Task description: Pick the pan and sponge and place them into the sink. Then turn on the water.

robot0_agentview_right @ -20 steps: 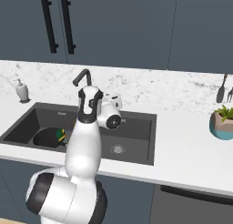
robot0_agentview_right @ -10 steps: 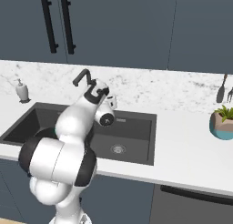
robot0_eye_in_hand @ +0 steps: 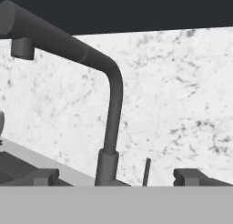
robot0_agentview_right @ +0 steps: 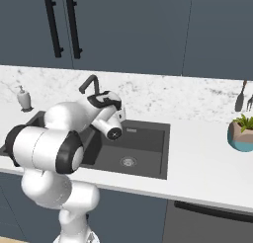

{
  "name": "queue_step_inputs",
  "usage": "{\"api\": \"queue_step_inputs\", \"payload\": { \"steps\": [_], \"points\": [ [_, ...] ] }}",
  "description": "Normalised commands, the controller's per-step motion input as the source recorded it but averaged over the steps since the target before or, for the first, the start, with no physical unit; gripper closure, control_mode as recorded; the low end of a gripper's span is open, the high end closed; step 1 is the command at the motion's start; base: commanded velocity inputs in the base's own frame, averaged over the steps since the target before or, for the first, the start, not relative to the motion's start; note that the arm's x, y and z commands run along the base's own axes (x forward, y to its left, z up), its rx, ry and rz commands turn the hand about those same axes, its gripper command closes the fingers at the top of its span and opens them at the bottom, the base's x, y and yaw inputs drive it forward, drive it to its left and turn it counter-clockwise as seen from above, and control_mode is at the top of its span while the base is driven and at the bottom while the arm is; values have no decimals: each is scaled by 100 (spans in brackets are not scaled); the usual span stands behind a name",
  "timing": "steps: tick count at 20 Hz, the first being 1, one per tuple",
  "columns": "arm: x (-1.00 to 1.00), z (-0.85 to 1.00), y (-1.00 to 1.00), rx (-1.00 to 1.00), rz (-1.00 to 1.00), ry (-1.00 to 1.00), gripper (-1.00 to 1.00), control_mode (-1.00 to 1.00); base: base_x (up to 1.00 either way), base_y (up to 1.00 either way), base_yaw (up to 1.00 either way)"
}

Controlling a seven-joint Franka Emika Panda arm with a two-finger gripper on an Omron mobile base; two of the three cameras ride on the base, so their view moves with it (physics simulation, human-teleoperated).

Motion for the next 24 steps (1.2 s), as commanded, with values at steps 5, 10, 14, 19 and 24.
{"api": "queue_step_inputs", "payload": {
  "steps": [5,10,14,19,24],
  "points": [
    [39,0,0,0,0,0,-100,-100,0,0,0],
    [37,0,0,1,0,0,-100,-100,0,0,0],
    [45,0,0,0,0,0,-100,-100,0,0,0],
    [46,-8,0,1,0,0,-100,-100,0,0,0],
    [44,-16,0,1,0,0,-100,-100,0,0,0]
  ]
}}
